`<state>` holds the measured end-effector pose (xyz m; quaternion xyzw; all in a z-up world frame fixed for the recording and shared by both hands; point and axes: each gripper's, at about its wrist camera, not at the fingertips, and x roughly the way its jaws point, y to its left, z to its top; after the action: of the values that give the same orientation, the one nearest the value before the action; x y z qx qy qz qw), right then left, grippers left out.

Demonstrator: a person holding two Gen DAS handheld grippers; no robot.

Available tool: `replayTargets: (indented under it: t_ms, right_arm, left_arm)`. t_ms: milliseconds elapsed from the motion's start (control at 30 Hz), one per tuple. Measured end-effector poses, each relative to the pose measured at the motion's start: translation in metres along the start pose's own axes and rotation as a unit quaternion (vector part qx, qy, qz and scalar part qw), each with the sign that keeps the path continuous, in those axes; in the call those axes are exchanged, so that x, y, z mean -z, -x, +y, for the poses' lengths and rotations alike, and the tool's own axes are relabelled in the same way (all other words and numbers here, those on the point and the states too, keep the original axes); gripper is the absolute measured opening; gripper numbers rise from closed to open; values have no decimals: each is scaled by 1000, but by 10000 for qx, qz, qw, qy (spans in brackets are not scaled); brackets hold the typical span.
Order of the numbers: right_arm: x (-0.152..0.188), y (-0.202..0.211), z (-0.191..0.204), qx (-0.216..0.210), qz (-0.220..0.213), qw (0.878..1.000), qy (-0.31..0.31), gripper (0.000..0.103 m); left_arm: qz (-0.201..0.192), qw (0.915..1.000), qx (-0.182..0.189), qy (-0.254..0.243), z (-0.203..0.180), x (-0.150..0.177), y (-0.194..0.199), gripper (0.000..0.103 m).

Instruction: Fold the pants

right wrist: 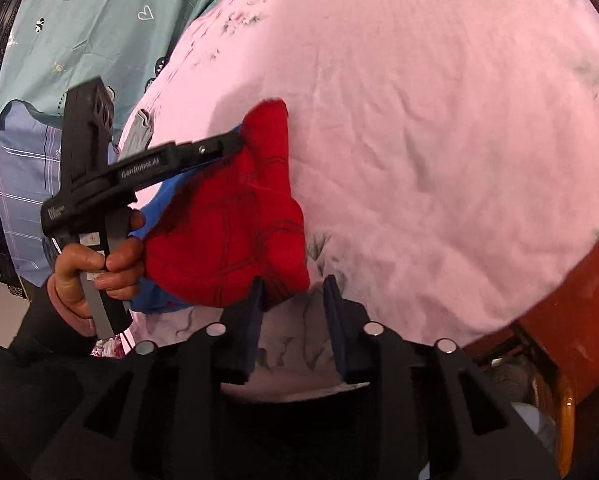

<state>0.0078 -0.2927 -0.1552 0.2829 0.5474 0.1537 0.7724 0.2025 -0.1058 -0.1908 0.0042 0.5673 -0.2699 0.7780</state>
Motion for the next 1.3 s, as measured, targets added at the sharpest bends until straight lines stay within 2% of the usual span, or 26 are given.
replayTargets:
  t_ms: [33, 67, 133, 233, 300, 367, 433, 533, 600, 633, 667, 700, 767, 800, 867, 900, 933, 967, 1000, 1133, 1200, 1267, 1300]
  right_arm:
    - [-4, 12, 3, 60, -173, 9998, 111, 33]
    - [-8, 21, 9, 161, -374, 9989, 230, 35]
    - [-26, 29, 23, 295, -675, 9959, 527, 36]
    - [-50, 14, 47, 589, -708, 9873, 1295, 37]
    - [-61, -2, 70, 615, -587, 9790, 1854, 37]
    - [-61, -24, 99, 416, -303, 9654, 2558, 43]
    - [-52, -47, 116, 264, 15, 9495, 3125, 44]
    - [-30, -85, 132, 28, 569, 9298, 3637, 44]
    - [-7, -109, 140, 287, 887, 9112, 4013, 44]
    - [-1, -114, 147, 453, 829, 9004, 4246, 44]
    - [0, -113, 155, 431, 703, 8969, 4345, 44]
    - [0, -107, 161, 244, 630, 8984, 4339, 46]
    - [-1, -99, 167, -141, 657, 9017, 4271, 54]
    - [2, -101, 168, -161, 713, 8989, 4320, 54]
    - [8, -117, 162, 494, 845, 8826, 4598, 52]
    - [7, -125, 163, 574, 934, 8819, 4584, 39]
    - [6, -124, 161, 440, 1014, 8915, 4394, 35]
    - [1, -117, 160, 299, 978, 9030, 4173, 24]
    - [-7, -108, 160, 123, 865, 9148, 3943, 23]
    - [-25, -73, 164, -469, 77, 9464, 3194, 23]
    - [-22, -76, 166, -430, -100, 9493, 3113, 23]
    - [-6, -108, 164, 13, 307, 9399, 3401, 26]
    - [2, -124, 161, 211, 576, 9372, 3433, 36]
  left_arm:
    - [-109, 9999, 32, 32, 2, 0, 10, 48]
    - [-239, 9996, 99, 58, 6, 0, 25, 57]
    - [-453, 9988, 108, 116, 14, 5, 48, 68]
    - [-533, 9978, -12, 390, 43, 22, 75, 69]
    - [-462, 9954, -59, 839, 73, 40, 89, 69]
    - [-404, 9909, -130, 1274, 100, 63, 101, 69]
    - [-376, 9867, -233, 1564, 117, 82, 108, 70]
    - [-335, 9800, -405, 1921, 134, 109, 113, 70]
    - [-378, 9741, -431, 2188, 142, 123, 116, 70]
    - [-431, 9707, -430, 2324, 146, 128, 120, 70]
    - [-476, 9691, -441, 2379, 149, 132, 124, 71]
    - [-536, 9676, -466, 2425, 151, 137, 129, 72]
    - [-632, 9648, -539, 2494, 158, 146, 139, 74]
    - [-664, 9638, -557, 2520, 161, 149, 142, 74]
    - [-750, 9608, -564, 2608, 168, 156, 149, 74]
    - [-776, 9598, -566, 2637, 171, 159, 151, 74]
    - [-810, 9587, -571, 2667, 174, 161, 153, 74]
    - [-853, 9577, -575, 2687, 178, 162, 157, 74]
    - [-915, 9565, -575, 2710, 182, 165, 162, 74]
    - [-1132, 9524, -602, 2767, 191, 169, 178, 74]
    - [-1205, 9500, -661, 2803, 198, 174, 185, 74]
    - [-1238, 9466, -696, 2895, 207, 180, 189, 74]
    - [-1254, 9444, -700, 2956, 212, 183, 191, 74]
